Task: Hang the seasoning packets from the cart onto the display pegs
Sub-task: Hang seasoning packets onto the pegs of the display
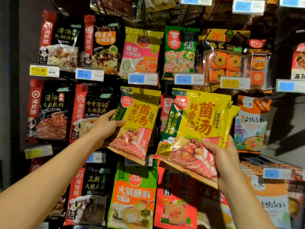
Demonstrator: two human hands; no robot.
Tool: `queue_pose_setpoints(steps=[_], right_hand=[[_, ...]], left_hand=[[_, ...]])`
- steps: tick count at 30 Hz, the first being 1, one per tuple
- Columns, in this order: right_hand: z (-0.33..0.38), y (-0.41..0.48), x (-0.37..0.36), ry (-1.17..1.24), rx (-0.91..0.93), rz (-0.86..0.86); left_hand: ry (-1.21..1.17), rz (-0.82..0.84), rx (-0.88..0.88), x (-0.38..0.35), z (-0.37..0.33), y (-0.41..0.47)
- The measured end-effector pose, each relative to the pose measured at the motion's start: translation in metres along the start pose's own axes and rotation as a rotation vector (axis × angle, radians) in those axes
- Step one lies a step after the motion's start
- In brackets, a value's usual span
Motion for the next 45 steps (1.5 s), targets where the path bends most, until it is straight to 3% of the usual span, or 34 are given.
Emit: queue_pose_setpoints(steps=[8,13,30,33,36,39,41,43,45], right_hand=[[-0.005,0.0,0.003,0.01,-0.004,0.007],[-0.005,0.001,0.006,0.014,0.004,0.004],[-0.01,0.003,0.003,0.02,-0.017,0.022],[-0.009,0.002,0.0,0.024,-0.01,0.028],[-0.009,0.0,-0.005,0.034,-0.015,0.025],[-0.01,-0.004,-0.009,0.024,-0.015,0.035],[-0.011,-0.007,-0.013,0.023,-0.015,0.046],[-0.013,-0.011,-0.019,0.031,-0.01,0.052],[-0.013,-0.016,-0.027,0.035,0.003,0.067]], left_hand=[[-0.041,-0.116,-0.264,-0.005,0.005,-0.008],[-0.089,-0.163,-0.342,-0.003,0.007,-0.014],[-0.204,-0.122,-0.234,-0.014,-0.001,0.008],[-0.127,-0.126,-0.213,-0.017,0.003,0.016],[0.119,-0.185,-0.227,-0.02,0.004,0.02],[0.335,-0.389,-0.258,-0.013,-0.001,0.003],[0.351,-0.518,-0.383,-0.017,-0.012,-0.031],[0.202,-0.344,-0.498,-0.043,-0.023,-0.065],[0.059,0.034,-0.357,-0.087,-0.022,-0.085]])
Point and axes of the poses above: each hand's wrist, its own y-axis towards the middle knuckle, its own x-axis out of the back of the hand, z = x × y, the point moved 9 cm from there along y, towards the middle knuckle, and after that the axes turned 8 degrees about x, right-handed, at the moved point
